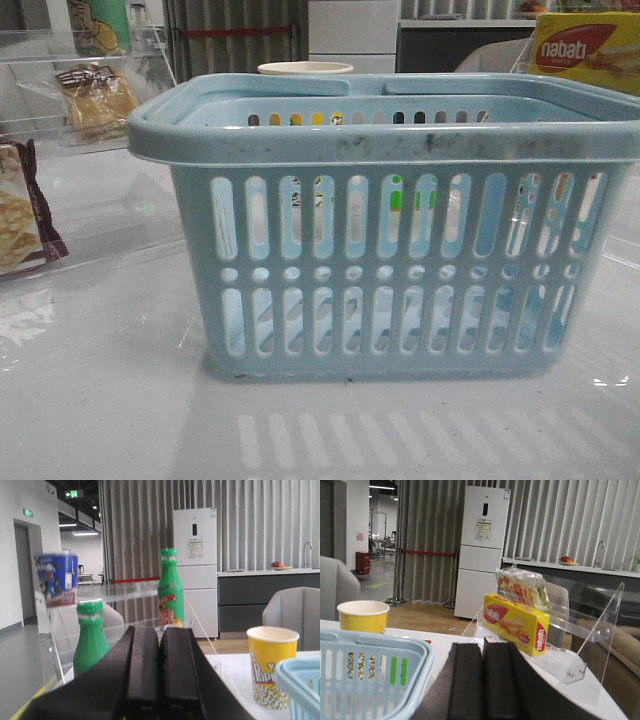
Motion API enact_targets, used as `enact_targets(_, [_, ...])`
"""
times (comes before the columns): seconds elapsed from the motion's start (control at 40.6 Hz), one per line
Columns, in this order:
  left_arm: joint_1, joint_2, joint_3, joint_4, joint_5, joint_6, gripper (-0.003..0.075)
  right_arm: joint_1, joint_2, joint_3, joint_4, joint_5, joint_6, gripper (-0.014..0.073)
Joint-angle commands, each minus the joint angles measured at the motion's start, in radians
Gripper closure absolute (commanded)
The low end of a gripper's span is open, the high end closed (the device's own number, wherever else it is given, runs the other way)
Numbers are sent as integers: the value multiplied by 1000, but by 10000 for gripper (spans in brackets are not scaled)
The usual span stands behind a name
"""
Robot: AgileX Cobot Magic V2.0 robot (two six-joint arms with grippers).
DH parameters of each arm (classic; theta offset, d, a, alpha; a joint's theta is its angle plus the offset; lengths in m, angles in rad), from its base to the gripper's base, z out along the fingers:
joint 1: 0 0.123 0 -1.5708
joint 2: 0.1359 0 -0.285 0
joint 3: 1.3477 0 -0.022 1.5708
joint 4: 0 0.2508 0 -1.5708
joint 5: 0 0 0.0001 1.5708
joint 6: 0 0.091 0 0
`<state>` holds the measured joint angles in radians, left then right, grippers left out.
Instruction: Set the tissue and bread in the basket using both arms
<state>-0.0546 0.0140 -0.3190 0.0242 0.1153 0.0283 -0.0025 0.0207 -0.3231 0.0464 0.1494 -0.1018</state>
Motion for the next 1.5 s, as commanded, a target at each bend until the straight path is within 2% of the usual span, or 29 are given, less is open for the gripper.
enact_targets(0.0, [-1,81,-151,-8,36,-8,629,-5,89,-148,1,44,-2,538])
enact_targets(0.173, [-1,241,-367,-8,236,-8,629,-5,232,-333,1,241,-2,538])
enact_targets(0.345, [-1,376,-475,-13,398,-8,629,-5,346,-414,1,357,-2,538])
enact_targets(0.665, [-1,526,-471,-24,503,-8,629,-5,492,-411,1,518,-2,538])
enact_targets(1.035, [-1,624,-471,-24,498,-8,629,-5,602,-380,1,525,-2,526])
enact_targets(1.134, [-1,636,-471,-24,496,-8,629,-5,632,-381,0,504,-2,415])
enact_targets(1.257, [-1,646,-471,-24,496,-8,629,-5,677,-385,-15,478,-2,152])
enact_targets(1.306, [-1,646,-471,-24,496,-8,629,-6,703,-388,-27,464,-2,77])
enact_targets(1.355, [-1,646,-471,-24,496,-8,629,-11,725,-398,-33,461,-2,40])
enact_targets(1.479, [-1,646,-471,-24,496,-8,629,-63,815,-462,-35,462,-2,42])
